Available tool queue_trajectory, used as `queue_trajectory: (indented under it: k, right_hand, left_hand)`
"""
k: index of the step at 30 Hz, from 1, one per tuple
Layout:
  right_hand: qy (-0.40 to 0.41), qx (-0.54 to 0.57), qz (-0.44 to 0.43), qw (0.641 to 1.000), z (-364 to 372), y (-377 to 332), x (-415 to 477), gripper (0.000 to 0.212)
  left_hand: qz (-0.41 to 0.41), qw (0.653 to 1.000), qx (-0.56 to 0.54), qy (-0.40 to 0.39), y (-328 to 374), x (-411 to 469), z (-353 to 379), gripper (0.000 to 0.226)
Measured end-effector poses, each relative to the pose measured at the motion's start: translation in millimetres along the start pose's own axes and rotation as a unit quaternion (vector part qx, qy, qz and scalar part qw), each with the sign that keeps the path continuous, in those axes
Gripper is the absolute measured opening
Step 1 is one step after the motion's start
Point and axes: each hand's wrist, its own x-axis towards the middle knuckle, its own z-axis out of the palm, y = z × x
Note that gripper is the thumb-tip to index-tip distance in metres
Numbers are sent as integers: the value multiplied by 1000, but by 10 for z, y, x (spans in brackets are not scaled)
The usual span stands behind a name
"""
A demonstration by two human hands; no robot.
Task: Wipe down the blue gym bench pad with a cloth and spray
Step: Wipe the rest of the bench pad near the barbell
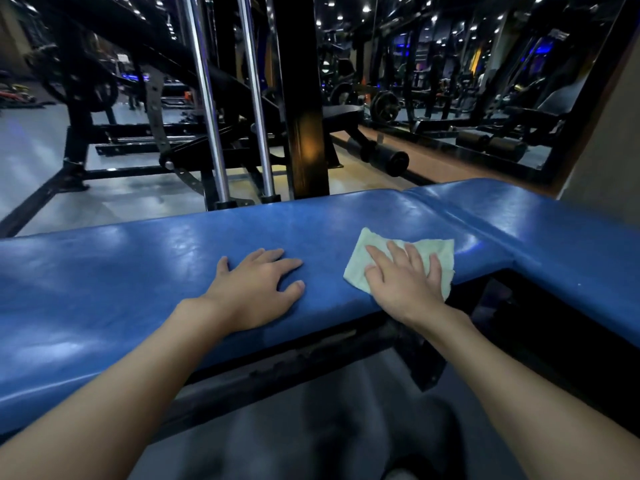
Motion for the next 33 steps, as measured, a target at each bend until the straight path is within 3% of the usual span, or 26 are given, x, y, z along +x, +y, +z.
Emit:
queue_trajectory:
  k: [13,28,33]
  right_hand:
    - [-22,-17,-134,991,225,-1246,-519,52]
    - [-103,-34,-294,950,434,-2923,-1074,57]
    - [-146,71,-328,931,279,-3070,-986,53]
  left_hand:
    - [-87,995,12,44,-759,-776,-191,50]
    - [-247,964,2,103,-1891,-1813,-386,45]
    - [-249,956,-12,155,-1821,-1876,-478,43]
